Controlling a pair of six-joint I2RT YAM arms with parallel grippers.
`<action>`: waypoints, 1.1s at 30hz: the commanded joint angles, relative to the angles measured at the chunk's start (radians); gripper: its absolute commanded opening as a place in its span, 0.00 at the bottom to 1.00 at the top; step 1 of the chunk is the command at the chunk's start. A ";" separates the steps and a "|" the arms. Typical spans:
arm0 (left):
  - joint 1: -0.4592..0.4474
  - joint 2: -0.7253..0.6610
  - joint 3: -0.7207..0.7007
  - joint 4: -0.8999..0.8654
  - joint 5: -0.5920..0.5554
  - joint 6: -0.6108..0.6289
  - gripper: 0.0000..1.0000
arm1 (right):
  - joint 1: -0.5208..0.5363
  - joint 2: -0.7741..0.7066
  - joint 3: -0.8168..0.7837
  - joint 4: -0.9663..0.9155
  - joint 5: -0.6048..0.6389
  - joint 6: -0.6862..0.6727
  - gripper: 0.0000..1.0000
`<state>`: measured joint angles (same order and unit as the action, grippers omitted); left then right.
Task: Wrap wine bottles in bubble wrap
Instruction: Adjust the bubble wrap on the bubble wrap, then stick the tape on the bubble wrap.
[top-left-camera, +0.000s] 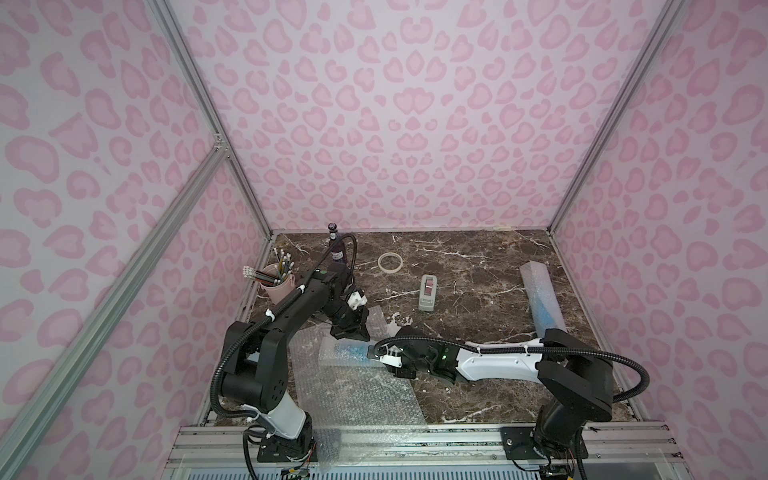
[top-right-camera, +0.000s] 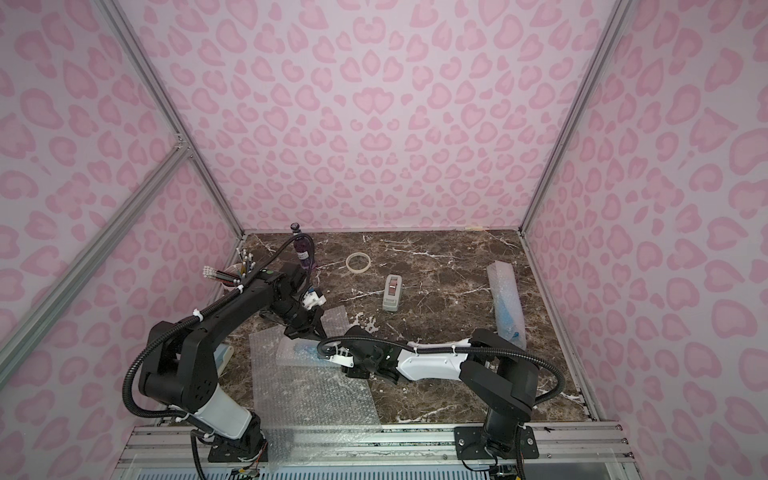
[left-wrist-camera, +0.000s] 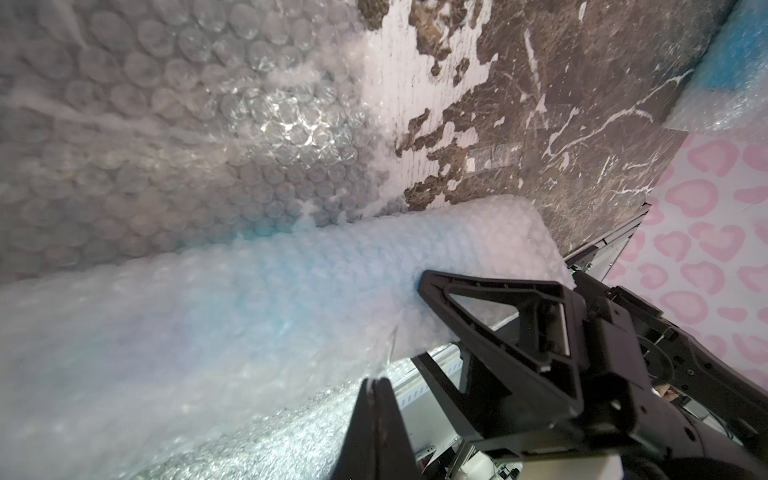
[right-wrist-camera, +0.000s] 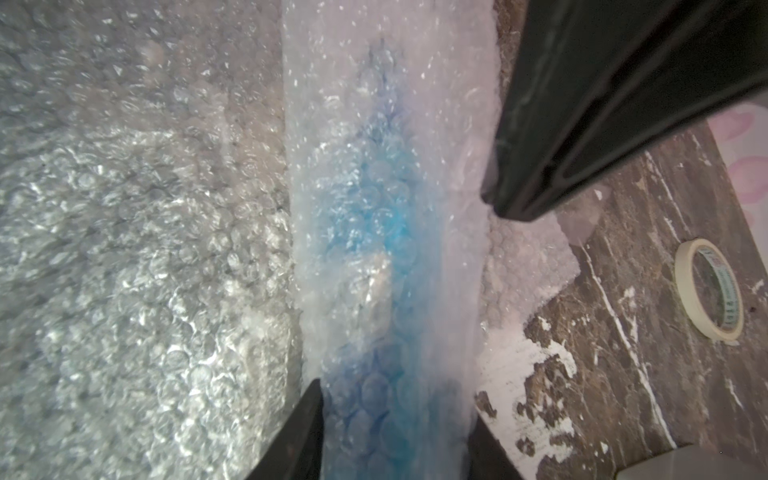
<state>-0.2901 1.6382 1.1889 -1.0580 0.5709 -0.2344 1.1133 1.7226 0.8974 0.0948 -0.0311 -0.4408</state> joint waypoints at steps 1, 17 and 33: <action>-0.001 0.011 0.022 0.021 0.030 -0.008 0.02 | 0.004 0.017 -0.018 -0.095 -0.018 -0.004 0.44; -0.011 0.050 -0.036 -0.012 0.054 0.006 0.02 | -0.005 0.031 -0.015 -0.109 -0.018 0.004 0.44; -0.010 0.059 -0.090 -0.016 0.010 0.014 0.02 | -0.016 0.030 -0.013 -0.112 -0.039 0.014 0.46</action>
<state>-0.3004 1.6913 1.1019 -1.0500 0.6022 -0.2337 1.0992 1.7390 0.8948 0.1291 -0.0486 -0.4374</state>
